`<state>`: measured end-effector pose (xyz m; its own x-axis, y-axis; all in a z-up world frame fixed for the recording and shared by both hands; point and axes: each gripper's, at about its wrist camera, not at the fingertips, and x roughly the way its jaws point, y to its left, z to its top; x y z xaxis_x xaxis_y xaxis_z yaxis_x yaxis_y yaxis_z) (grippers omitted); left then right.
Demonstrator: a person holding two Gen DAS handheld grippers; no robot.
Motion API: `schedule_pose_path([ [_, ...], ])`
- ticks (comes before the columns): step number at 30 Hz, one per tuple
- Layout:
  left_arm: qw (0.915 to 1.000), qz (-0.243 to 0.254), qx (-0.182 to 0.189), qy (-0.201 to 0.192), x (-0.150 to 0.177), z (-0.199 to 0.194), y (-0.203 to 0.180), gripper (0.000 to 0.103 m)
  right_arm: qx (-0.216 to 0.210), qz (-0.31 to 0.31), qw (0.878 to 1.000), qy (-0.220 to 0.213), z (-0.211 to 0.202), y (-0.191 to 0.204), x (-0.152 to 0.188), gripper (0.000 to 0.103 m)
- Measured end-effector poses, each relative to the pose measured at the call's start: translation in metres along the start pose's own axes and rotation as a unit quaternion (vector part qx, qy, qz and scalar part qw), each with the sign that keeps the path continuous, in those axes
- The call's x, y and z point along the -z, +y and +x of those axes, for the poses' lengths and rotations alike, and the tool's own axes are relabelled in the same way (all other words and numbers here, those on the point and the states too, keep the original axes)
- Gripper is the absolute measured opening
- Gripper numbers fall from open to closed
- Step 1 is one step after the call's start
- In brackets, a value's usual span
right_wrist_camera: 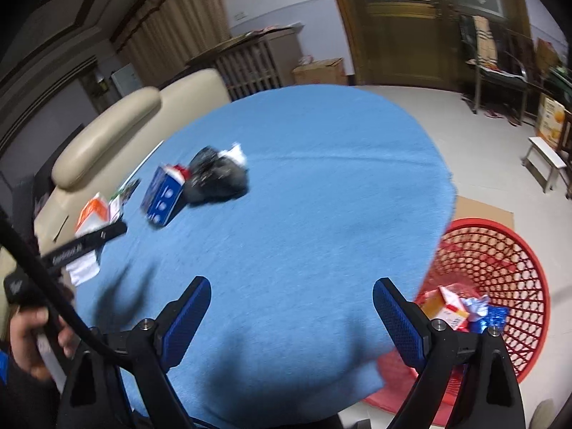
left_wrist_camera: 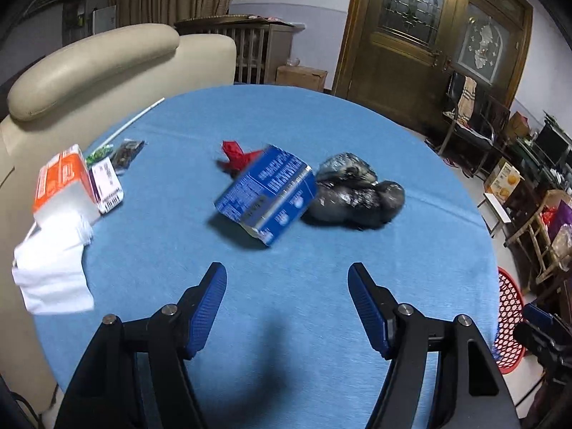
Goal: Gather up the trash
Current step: 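Move both grippers back over the table toward the blue box, then grasp the blue medicine box with the left gripper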
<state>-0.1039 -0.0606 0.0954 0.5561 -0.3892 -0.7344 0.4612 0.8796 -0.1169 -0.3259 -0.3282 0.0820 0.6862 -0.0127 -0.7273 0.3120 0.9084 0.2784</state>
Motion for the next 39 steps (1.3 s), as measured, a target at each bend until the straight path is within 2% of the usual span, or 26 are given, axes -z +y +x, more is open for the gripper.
schedule_pose_path([
  [5,0.9988,0.041,0.029,0.0,-0.019,0.019,0.009,0.073,-0.014,-0.023,1.0,0.008,0.005,0.015,0.002,0.094],
  [12,0.9952,0.09,0.034,0.019,-0.046,0.052,0.017,0.077,-0.014,-0.013,1.0,0.017,0.014,0.009,0.004,0.094],
  [22,0.9916,0.106,0.062,0.042,-0.072,0.093,0.024,0.079,-0.011,-0.006,0.999,0.034,0.032,0.005,-0.005,0.094],
  [32,0.9919,0.082,0.068,0.07,-0.064,0.119,0.033,0.079,-0.012,-0.007,0.999,0.051,0.047,0.014,-0.011,0.094],
  [34,0.9928,0.079,0.06,0.067,-0.06,0.117,0.033,0.072,-0.015,-0.01,0.998,0.052,0.048,0.018,-0.011,0.094],
  [36,0.9935,0.065,0.067,0.065,-0.054,0.109,0.031,0.068,-0.017,-0.013,0.998,0.052,0.048,0.021,-0.011,0.094],
  [39,0.9969,0.048,0.026,0.058,-0.04,0.094,0.032,0.066,-0.02,-0.015,0.998,0.05,0.047,0.025,-0.011,0.094],
])
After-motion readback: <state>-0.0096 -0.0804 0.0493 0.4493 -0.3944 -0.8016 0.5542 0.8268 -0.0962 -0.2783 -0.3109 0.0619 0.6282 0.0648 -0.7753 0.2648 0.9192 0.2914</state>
